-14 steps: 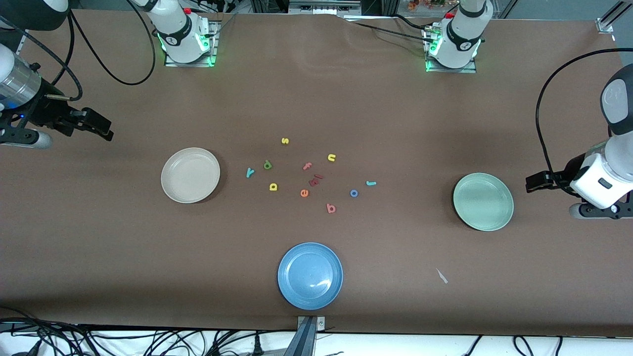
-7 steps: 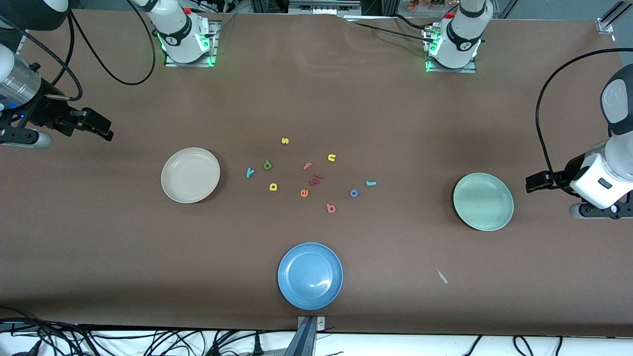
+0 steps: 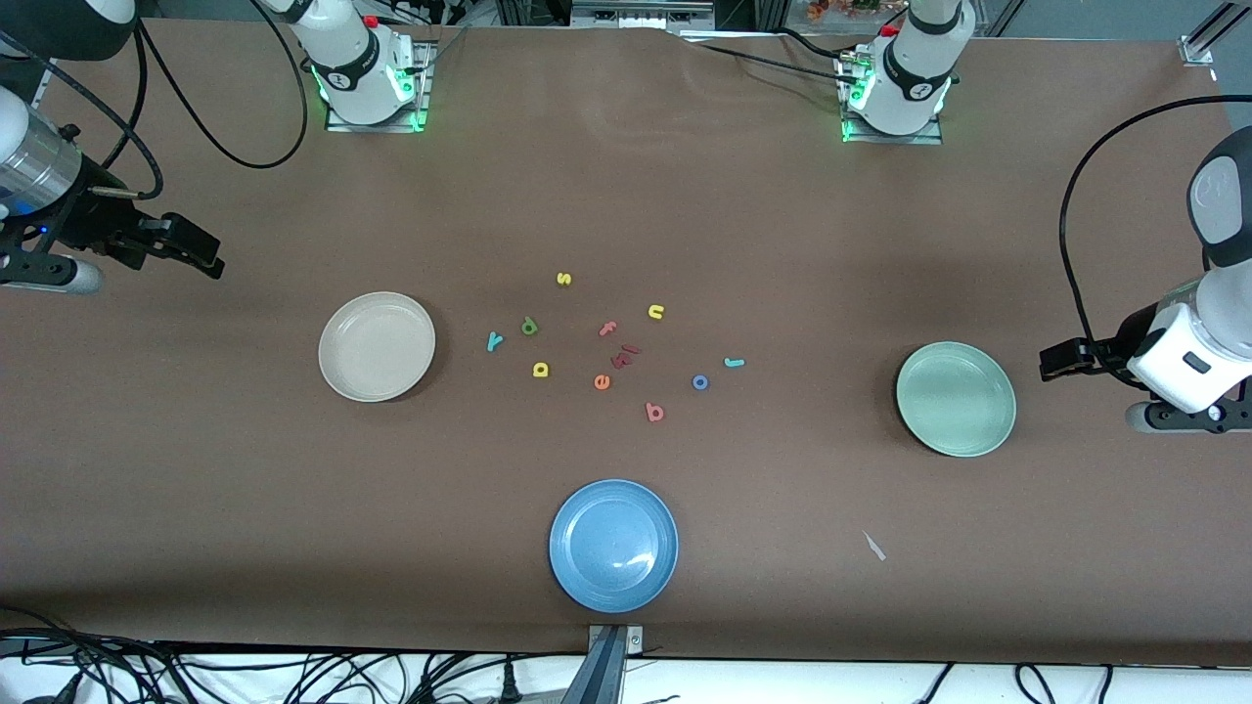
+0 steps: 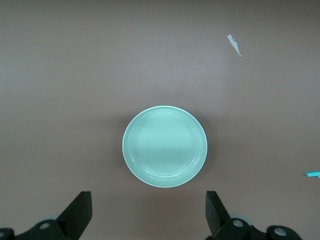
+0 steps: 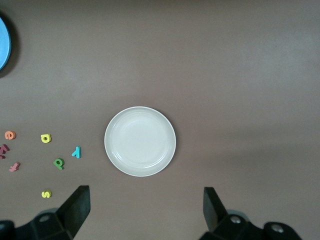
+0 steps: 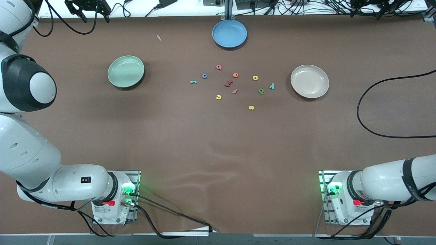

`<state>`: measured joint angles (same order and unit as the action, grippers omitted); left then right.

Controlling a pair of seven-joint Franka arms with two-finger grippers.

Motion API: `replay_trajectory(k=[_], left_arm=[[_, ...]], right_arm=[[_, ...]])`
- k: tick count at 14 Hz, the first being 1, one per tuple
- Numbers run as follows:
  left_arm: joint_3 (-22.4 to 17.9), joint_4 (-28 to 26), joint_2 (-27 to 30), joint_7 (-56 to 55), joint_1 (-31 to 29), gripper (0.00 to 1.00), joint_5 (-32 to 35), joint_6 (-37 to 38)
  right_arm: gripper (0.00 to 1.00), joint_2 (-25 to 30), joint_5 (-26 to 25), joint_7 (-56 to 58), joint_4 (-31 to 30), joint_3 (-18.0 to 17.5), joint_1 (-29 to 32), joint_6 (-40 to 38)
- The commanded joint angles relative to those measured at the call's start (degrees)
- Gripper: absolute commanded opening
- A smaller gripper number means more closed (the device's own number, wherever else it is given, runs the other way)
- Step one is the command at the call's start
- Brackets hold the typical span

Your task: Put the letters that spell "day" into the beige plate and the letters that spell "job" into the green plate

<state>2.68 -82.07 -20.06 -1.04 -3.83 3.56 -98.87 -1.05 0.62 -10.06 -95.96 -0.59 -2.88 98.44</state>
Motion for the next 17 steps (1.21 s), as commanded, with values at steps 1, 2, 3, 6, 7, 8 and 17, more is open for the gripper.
replay_trajectory(k=[1, 2, 3, 6, 7, 8, 17], left_arm=[[-0.2, 0.2, 0.3, 0.2, 0.2, 1.0, -0.9, 0.4], [-0.1, 0.2, 0.3, 0.2, 0.2, 1.0, -0.9, 0.4], [-0.1, 0.2, 0.4, 0.2, 0.2, 1.0, -0.9, 0.4], [-0.1, 0.2, 0.3, 0.2, 0.2, 1.0, -1.0, 0.4], [-0.1, 0.2, 0.3, 0.2, 0.3, 1.0, -1.0, 0.4], [-0.1, 0.2, 0.3, 0.0, 0.3, 1.0, -1.0, 0.4], [-0.1, 0.5, -6.9, -15.7, 10.1, 0.99, -7.0, -0.6]], right_arm=[[1.0, 0.4, 1.0, 0.8, 0.2, 0.1, 0.2, -0.6], [1.0, 0.4, 1.0, 0.8, 0.2, 0.1, 0.2, -0.6], [1.0, 0.4, 1.0, 0.8, 0.2, 0.1, 0.2, -0.6], [1.0, 0.4, 1.0, 0.8, 0.2, 0.1, 0.2, -0.6], [1.0, 0.4, 1.0, 0.8, 0.2, 0.1, 0.2, -0.6], [1.0, 0.4, 1.0, 0.8, 0.2, 0.1, 0.2, -0.6], [1.0, 0.4, 1.0, 0.8, 0.2, 0.1, 0.2, -0.6]])
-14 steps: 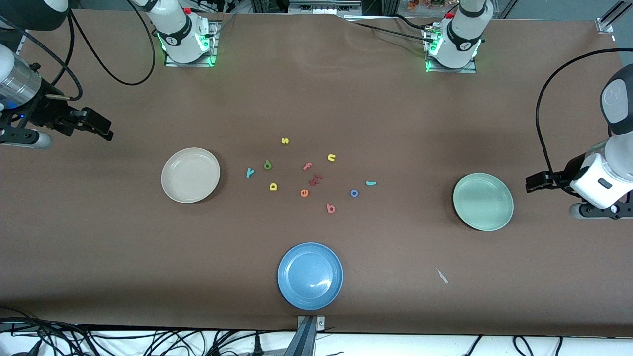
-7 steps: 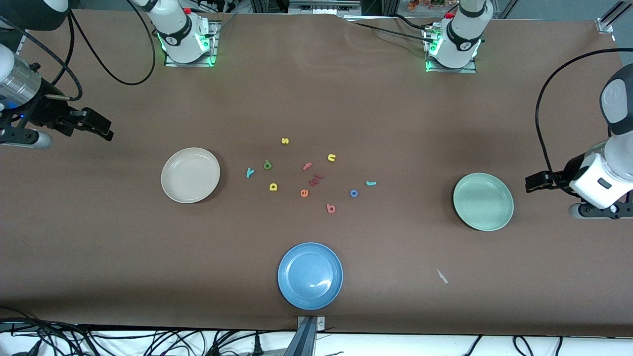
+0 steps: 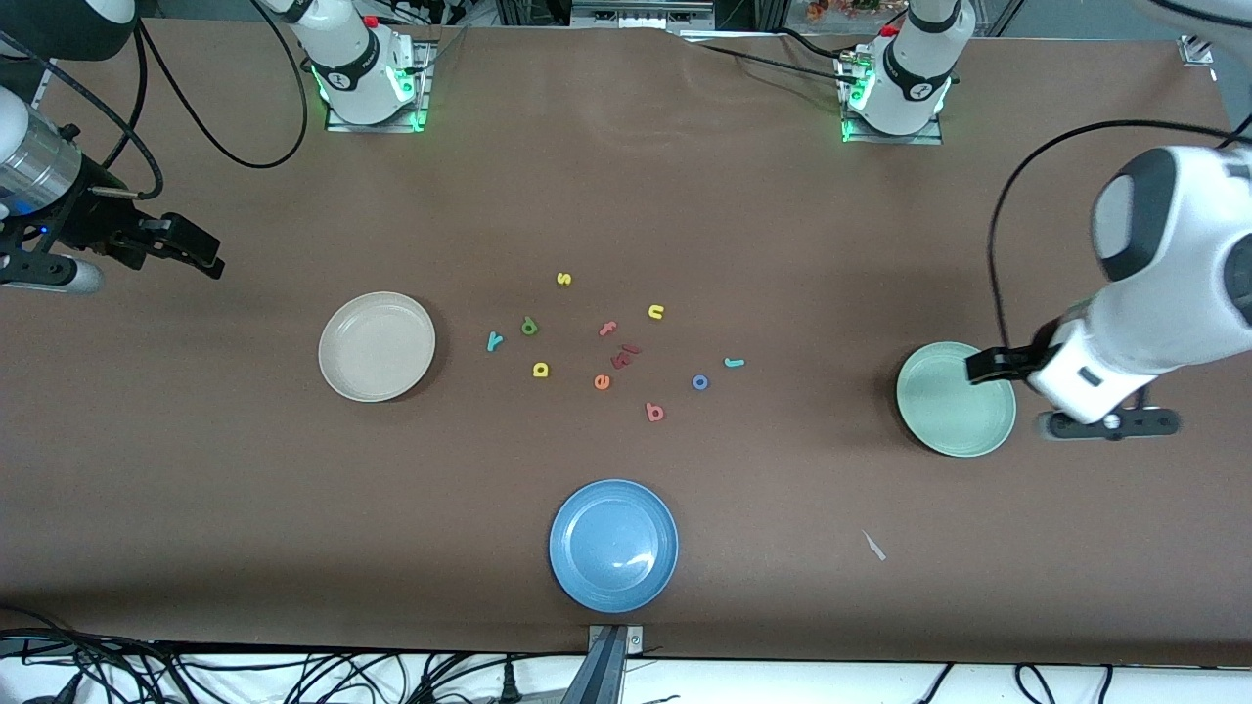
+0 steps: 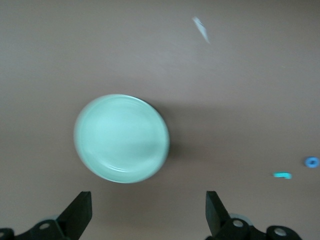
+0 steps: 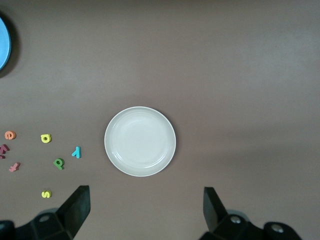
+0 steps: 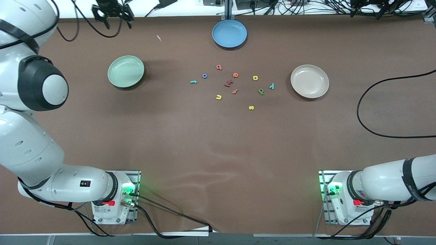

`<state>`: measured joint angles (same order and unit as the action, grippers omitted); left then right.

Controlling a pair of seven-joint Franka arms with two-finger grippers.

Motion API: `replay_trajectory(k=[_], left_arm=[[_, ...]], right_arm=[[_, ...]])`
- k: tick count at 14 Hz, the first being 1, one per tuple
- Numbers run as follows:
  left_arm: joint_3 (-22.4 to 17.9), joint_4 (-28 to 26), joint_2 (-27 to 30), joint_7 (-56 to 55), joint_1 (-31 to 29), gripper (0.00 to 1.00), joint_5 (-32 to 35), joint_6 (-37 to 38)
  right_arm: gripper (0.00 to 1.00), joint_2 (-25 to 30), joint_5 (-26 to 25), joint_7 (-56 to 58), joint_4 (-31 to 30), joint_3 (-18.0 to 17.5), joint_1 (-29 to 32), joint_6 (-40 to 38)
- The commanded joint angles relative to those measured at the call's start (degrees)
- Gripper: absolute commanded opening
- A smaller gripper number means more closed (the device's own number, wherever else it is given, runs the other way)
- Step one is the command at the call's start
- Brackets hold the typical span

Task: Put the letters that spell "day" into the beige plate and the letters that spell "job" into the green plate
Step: 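Move the left gripper from the green plate to the cyan letter, then carry the cyan letter to the green plate while the right gripper grasps cyan y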

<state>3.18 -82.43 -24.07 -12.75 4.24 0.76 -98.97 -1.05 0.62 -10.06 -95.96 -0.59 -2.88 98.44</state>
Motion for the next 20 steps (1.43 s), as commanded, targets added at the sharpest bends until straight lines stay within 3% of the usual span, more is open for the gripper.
replay_trajectory(k=[1, 7, 12, 14, 16, 20], left_arm=[[-0.6, 0.8, -4.4, -6.4, 3.0, 0.99, -5.8, -2.0], [-0.6, -0.9, -12.7, -20.6, 13.1, 0.99, -6.6, -11.1], [-0.5, -11.9, -13.4, -33.7, 19.5, 0.96, -7.1, -26.2], [-0.6, -13.5, -13.2, -44.6, 19.4, 0.96, -9.8, -27.6], [-0.6, -13.5, -14.0, -58.7, 19.4, 0.94, -10.2, -27.2], [-0.6, -13.5, -16.9, -74.0, 20.2, 0.92, -12.2, -30.6]], right_arm=[[1.0, 0.3, 1.0, 0.8, 0.2, 0.1, 0.2, -0.6], [1.0, 0.3, 1.0, 0.8, 0.2, 0.1, 0.2, -0.6], [1.0, 0.3, 0.7, 0.5, 0.2, 0.1, 0.2, -0.6], [1.0, 0.0, 0.4, 0.1, -0.3, -0.1, -0.2, -0.8], [1.0, -2.4, 0.3, -0.1, -0.4, -0.1, -1.2, 0.2], [1.0, -10.4, 0.3, -4.8, -1.0, -0.1, -8.2, 3.9]])
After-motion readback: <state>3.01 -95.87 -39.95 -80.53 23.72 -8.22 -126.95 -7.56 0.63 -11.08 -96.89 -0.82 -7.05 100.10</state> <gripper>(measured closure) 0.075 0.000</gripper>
